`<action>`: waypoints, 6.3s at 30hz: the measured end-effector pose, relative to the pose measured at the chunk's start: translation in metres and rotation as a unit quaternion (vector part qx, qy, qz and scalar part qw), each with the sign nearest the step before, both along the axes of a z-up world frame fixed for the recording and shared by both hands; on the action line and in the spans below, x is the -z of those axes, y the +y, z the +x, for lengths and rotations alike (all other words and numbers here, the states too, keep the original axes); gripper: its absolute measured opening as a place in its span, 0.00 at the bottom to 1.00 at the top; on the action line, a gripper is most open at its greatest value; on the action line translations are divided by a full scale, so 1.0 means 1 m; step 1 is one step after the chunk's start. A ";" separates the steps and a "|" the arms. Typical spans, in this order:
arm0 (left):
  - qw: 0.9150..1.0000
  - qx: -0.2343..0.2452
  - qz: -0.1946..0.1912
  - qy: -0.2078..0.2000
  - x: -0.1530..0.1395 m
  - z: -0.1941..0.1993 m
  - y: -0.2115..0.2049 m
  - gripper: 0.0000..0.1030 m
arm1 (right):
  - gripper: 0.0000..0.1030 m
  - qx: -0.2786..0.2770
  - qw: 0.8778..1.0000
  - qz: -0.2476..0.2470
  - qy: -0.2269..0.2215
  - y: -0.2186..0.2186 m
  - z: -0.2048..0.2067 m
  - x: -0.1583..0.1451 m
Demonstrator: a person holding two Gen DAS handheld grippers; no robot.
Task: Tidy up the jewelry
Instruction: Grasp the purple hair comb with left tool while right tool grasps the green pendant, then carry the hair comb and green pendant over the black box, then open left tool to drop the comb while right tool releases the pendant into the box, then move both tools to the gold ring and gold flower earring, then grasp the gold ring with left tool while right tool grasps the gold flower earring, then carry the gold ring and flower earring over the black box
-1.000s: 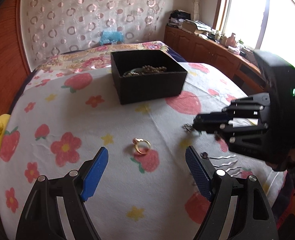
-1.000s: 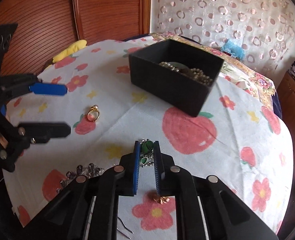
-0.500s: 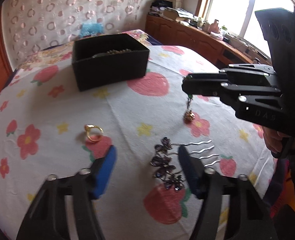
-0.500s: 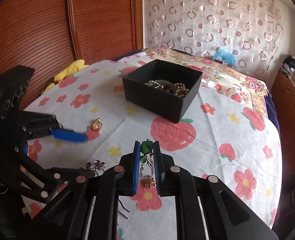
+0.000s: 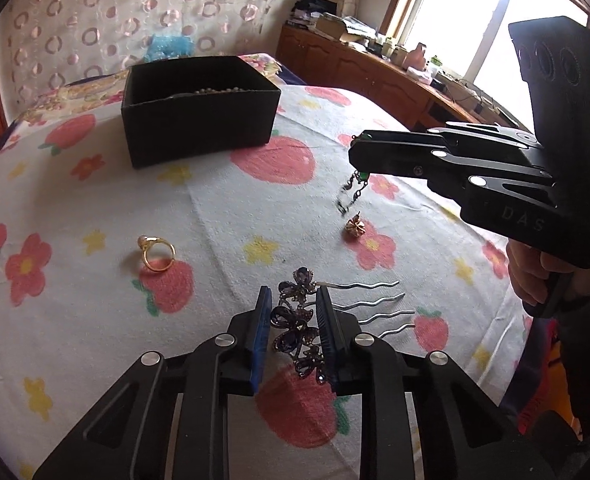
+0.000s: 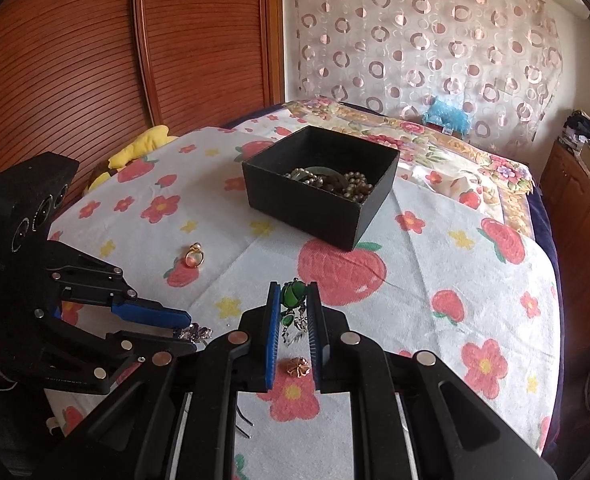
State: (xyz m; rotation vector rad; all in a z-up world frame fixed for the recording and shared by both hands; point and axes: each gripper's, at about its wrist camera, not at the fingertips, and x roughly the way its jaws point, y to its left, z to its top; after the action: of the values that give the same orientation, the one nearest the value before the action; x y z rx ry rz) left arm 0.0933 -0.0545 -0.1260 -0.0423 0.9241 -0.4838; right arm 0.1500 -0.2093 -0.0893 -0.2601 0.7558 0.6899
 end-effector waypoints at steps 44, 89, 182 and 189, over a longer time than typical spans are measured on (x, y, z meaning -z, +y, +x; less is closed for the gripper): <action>0.981 -0.151 0.030 -0.115 -0.086 0.145 0.076 0.21 | 0.14 0.031 0.996 0.050 -0.068 0.003 0.045 -0.072; 0.977 -0.158 0.080 -0.120 -0.061 0.117 0.091 0.76 | 0.14 0.044 0.997 0.068 0.000 0.047 0.146 -0.043; 0.990 -0.057 0.087 -0.091 -0.037 0.057 0.049 0.22 | 0.16 0.010 1.000 -0.023 -0.016 0.015 0.026 -0.006; 0.989 -0.066 0.083 -0.101 -0.047 0.063 0.052 0.22 | 0.16 0.019 0.999 -0.005 -0.033 0.029 0.058 -0.025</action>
State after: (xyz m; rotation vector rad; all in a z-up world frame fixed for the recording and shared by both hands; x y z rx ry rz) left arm 0.1562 -0.0020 -0.0794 0.0944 0.7541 -0.2811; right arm 0.2084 -0.1806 -0.0644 -0.2752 0.6996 0.6389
